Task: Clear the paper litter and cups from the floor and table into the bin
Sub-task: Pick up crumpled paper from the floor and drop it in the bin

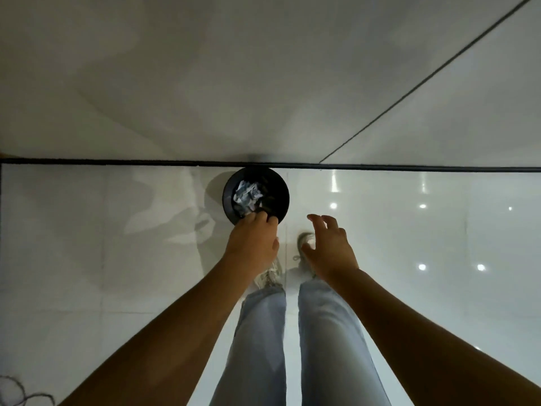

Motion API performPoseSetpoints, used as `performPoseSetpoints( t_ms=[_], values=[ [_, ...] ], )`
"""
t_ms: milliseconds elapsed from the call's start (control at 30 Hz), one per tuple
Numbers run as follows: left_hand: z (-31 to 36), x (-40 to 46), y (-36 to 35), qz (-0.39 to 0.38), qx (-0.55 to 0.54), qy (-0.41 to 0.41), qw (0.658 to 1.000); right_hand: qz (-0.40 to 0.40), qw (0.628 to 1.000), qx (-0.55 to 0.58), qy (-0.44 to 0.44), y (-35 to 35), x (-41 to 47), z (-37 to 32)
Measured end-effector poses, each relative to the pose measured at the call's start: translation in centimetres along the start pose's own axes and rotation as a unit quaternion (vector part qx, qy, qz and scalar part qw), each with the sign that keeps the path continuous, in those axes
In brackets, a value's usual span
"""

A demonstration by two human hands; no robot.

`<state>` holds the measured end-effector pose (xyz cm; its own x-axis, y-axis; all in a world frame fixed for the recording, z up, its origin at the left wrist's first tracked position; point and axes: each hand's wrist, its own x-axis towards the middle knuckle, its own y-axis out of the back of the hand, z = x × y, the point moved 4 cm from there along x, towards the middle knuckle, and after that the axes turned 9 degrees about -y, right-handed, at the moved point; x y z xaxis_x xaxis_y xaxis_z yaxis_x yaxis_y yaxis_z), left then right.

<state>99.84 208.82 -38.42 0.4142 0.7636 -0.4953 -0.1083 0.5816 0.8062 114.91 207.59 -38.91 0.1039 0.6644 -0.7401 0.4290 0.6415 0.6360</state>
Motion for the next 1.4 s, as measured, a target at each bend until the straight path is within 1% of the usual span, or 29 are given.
performPoseSetpoints(
  t_ms=[167, 300, 433, 533, 700, 900, 1067, 1200, 1400],
  values=[
    [4.7, 1.4, -0.4, -0.036, 0.050, -0.060, 0.996, 0.022, 0.999, 0.028, -0.040, 0.2, -1.7, 4.7],
    [9.9, 2.4, -1.6, -0.065, 0.091, -0.110, 0.988, 0.044, 0.994, 0.049, -0.092, 0.1, -3.2, 10.0],
    [15.9, 3.4, -3.8, -0.127, 0.135, -0.166, 0.968, 0.053, 0.982, 0.112, -0.144, -0.3, -5.1, 16.4],
    [21.1, 4.2, -5.8, -0.157, 0.159, -0.197, 0.955, 0.051, 0.971, 0.152, -0.178, -0.8, -6.5, 22.0],
    [30.1, 5.1, -8.8, -0.157, 0.174, -0.251, 0.939, 0.054, 0.950, 0.211, -0.224, -1.0, -9.0, 31.3],
    [42.6, 6.2, -13.1, -0.198, 0.204, -0.288, 0.914, 0.072, 0.926, 0.262, -0.261, -0.4, -12.9, 43.1],
    [53.0, 7.3, -16.3, -0.215, 0.230, -0.314, 0.896, 0.078, 0.909, 0.284, -0.295, 0.2, -16.2, 53.1],
    [61.0, 8.4, -18.6, -0.218, 0.238, -0.344, 0.882, 0.082, 0.885, 0.316, -0.331, 0.7, -18.3, 60.1],
    [71.3, 10.2, -20.7, -0.227, 0.275, -0.413, 0.838, 0.109, 0.828, 0.383, -0.395, 1.7, -20.7, 68.7]
  ],
)
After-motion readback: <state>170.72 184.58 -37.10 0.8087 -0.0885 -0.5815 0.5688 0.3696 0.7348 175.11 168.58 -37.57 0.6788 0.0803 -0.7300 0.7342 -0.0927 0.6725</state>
